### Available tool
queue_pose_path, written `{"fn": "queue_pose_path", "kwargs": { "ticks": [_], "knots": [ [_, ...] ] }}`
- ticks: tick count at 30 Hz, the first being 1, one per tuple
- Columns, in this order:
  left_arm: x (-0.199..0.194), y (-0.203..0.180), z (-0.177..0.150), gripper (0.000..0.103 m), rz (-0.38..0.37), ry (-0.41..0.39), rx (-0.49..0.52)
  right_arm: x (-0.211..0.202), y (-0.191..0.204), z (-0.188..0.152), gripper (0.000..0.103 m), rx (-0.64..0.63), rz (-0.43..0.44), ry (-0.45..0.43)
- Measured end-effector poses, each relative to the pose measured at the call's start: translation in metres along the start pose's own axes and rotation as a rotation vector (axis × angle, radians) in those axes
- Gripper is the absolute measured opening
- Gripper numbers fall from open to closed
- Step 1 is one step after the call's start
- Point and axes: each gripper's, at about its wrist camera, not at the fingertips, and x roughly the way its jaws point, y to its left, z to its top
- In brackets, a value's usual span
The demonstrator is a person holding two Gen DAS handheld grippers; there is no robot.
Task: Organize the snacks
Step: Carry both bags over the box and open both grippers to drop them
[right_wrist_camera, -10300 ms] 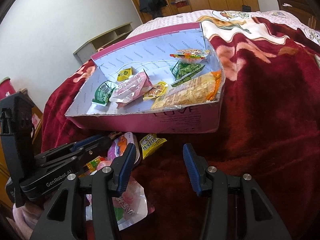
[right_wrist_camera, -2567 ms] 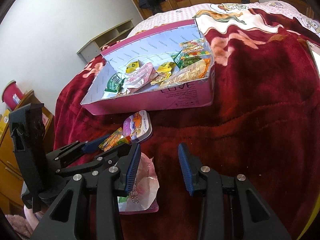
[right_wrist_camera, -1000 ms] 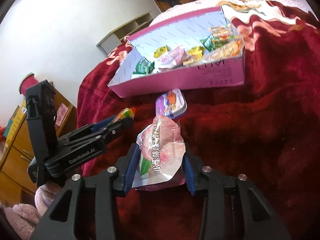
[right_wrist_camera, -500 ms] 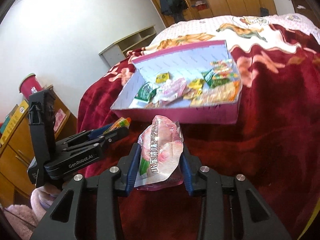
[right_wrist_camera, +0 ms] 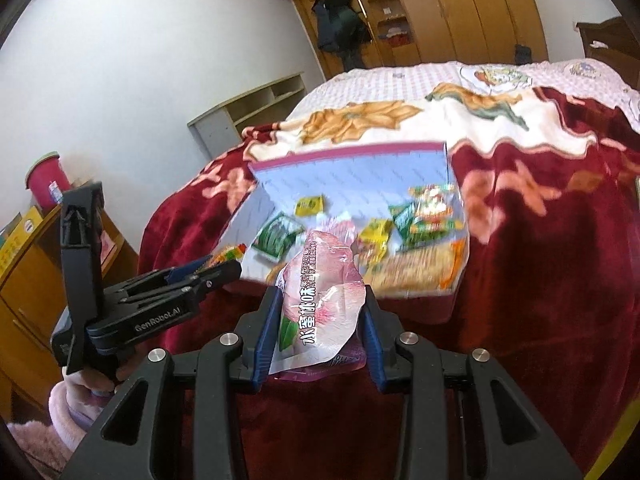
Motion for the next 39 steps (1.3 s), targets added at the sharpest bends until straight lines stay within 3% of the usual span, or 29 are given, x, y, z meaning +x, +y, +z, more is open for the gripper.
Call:
{"fn": "queue_pose_path", "kwargs": {
  "ticks": [17, 39],
  "knots": [
    [0.048, 0.005, 0.015, 0.042, 0.05, 0.04, -0.015, 0.039, -0.009, 0.056, 0.039, -0.005, -0.097, -0.135],
    [0.065, 0.002, 0.017, 0.043, 0.042, 0.04, 0.006, 0.118, -0.029, 0.07, 0.04, 0.028, -0.133, -0.082]
  ]
}}
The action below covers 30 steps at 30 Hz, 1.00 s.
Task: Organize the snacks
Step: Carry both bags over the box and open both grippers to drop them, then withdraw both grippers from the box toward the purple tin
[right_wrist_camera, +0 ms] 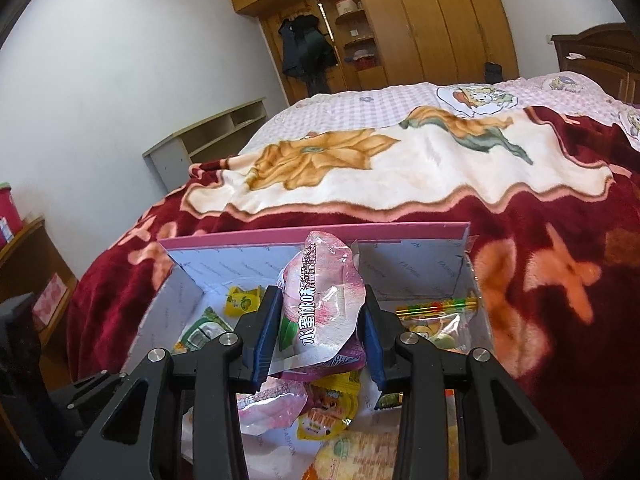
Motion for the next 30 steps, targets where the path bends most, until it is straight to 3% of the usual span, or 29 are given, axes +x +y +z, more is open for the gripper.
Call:
{"fn": "queue_pose_path", "kwargs": {
  "ticks": [4, 6, 8, 30],
  "knots": [
    [-0.001, -0.001, 0.001, 0.05, -0.002, -0.001, 0.007, 0.004, 0.0, -0.001, 0.041, 0.002, 0.004, 0.011],
    [-0.003, -0.002, 0.0, 0.057, 0.002, -0.012, 0.009, 0.003, 0.0, -0.001, 0.05, -0.009, -0.004, 0.006],
    [-0.006, -0.003, 0.0, 0.06, 0.003, -0.024, 0.015, 0.003, 0.001, -0.002, 0.053, -0.019, -0.012, 0.002],
    [-0.039, -0.007, -0.008, 0.061, -0.025, -0.037, 0.014, -0.042, 0.007, -0.01, 0.058, -0.041, 0.014, -0.007]
  ]
}}
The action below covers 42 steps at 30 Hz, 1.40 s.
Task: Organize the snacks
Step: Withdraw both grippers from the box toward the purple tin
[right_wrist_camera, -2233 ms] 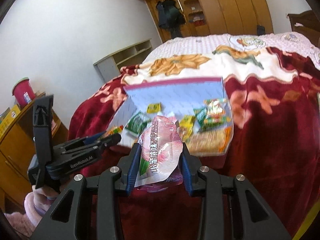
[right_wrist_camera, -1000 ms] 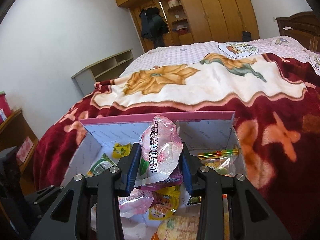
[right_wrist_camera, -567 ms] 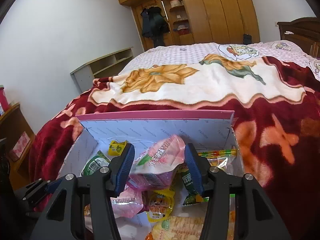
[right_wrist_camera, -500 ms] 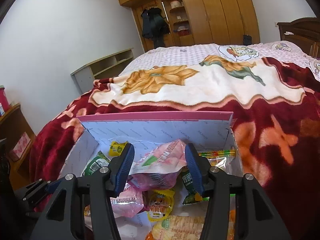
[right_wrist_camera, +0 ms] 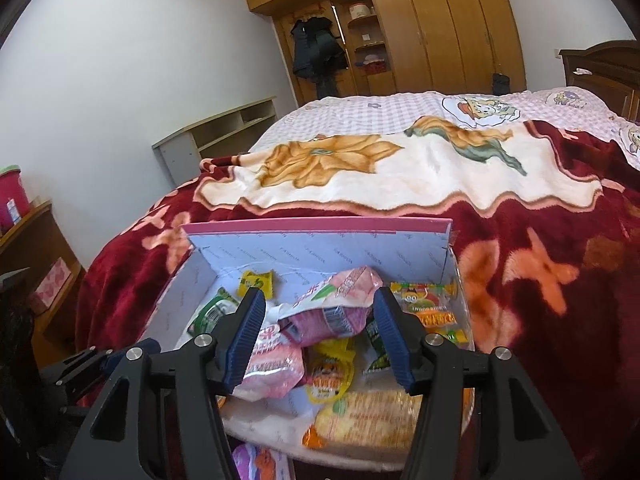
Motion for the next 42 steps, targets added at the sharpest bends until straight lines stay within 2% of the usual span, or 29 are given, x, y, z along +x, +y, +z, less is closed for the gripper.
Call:
{"fn": "queue_pose_path", "kwargs": {
  "ticks": [17, 26, 42],
  "knots": [
    [-0.027, -0.017, -0.024, 0.061, -0.064, 0.008, 0.031, -0.043, -0.001, -0.038, 0.058, 0.038, 0.05, 0.037],
    [-0.025, -0.028, -0.039, 0.061, -0.075, 0.041, 0.054, -0.059, 0.006, -0.06, 0.058, -0.017, 0.03, 0.058],
    [-0.011, -0.03, -0.055, 0.061, -0.088, 0.086, 0.054, -0.054, 0.004, -0.091, 0.058, 0.012, 0.048, 0.133]
  ]
}}
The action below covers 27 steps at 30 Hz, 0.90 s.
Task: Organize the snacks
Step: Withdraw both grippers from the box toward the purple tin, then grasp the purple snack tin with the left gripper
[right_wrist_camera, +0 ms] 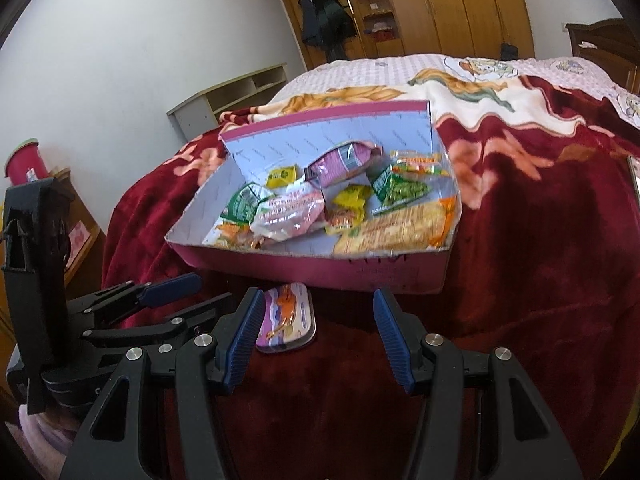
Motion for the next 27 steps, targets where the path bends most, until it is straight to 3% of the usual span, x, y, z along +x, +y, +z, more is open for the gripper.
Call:
{"fn": "queue_pose_path", "kwargs": {
  "ticks": [18, 27],
  "knots": [
    [0.024, 0.008, -0.007, 0.06, -0.05, 0.036, -0.034, 0.025, -0.013, -0.012, 0.057, 0.102, 0.066, 0.091],
    [0.027, 0.011, -0.007, 0.045, -0.096, 0.03, -0.052, 0.042, -0.02, -0.015, 0.043, 0.161, 0.124, 0.139]
  ]
}}
